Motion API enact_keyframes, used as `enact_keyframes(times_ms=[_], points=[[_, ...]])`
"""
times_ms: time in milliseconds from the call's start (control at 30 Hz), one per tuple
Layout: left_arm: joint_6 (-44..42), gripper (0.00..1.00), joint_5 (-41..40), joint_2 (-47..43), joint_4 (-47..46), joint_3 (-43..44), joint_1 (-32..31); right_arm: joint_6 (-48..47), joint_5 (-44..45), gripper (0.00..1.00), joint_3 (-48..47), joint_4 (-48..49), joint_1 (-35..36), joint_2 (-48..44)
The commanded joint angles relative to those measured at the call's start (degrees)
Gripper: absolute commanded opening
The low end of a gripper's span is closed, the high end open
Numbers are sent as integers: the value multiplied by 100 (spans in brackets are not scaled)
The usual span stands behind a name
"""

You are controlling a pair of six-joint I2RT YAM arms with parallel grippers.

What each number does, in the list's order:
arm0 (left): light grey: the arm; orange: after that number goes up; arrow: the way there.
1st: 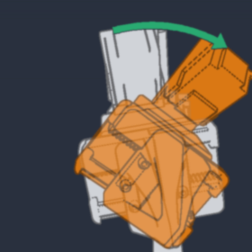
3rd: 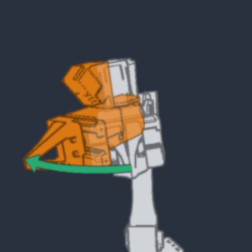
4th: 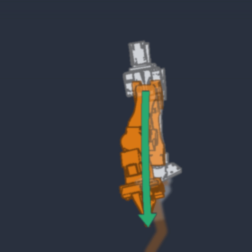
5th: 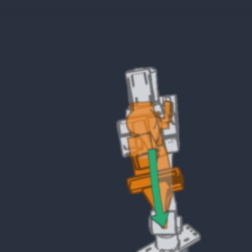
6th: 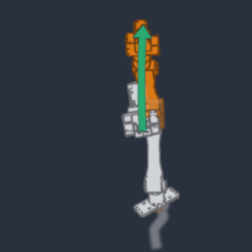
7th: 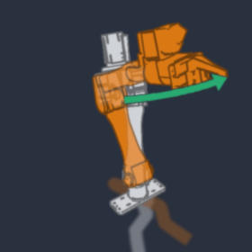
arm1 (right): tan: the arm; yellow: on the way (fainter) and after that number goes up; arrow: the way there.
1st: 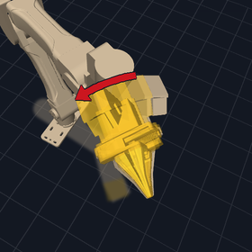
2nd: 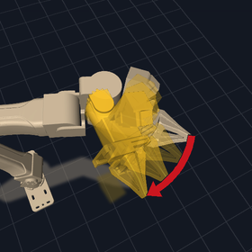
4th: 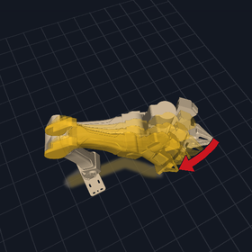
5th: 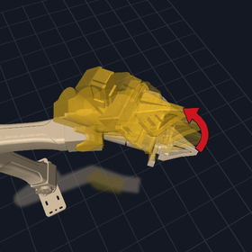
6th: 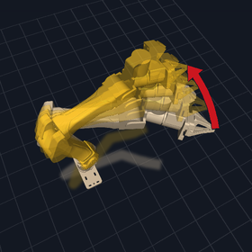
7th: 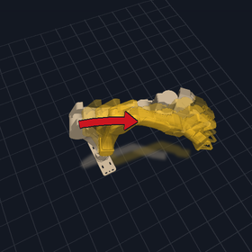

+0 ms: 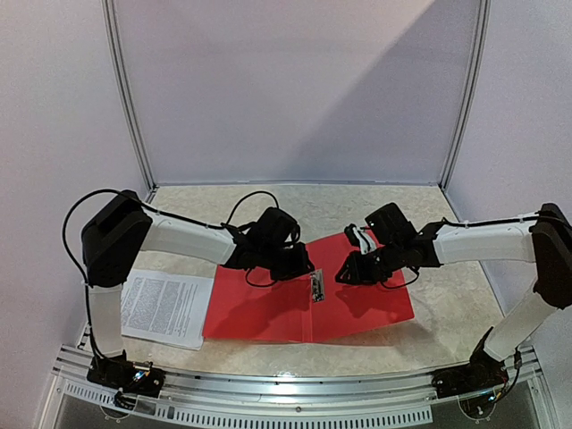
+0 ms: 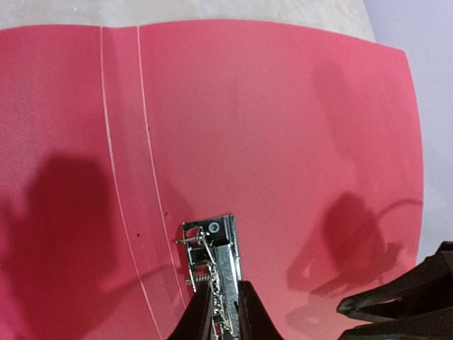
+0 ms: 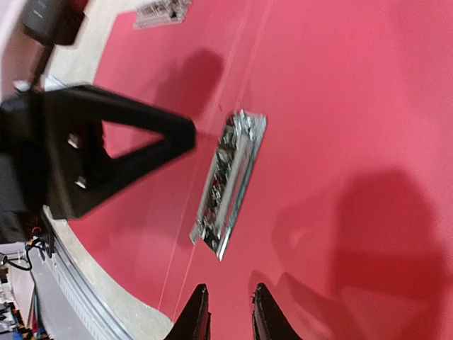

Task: Put the files into the folder
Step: Open the spring clip on the folder at the center of the board.

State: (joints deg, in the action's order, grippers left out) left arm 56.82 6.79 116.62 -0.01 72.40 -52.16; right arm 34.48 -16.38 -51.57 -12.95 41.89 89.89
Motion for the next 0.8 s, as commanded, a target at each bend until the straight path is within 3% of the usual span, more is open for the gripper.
enact_keyframes(times_ms=[0,367,767], points=[[-127,14,-96,32,403,72,12,269,-386,21,140,358,141,175],[-114,16,-25,229,289,37,13,463,-1016,19,295,897,257,804],[-62,5,91,387,206,-9,13,635,-1383,18,106,1229,294,1350]])
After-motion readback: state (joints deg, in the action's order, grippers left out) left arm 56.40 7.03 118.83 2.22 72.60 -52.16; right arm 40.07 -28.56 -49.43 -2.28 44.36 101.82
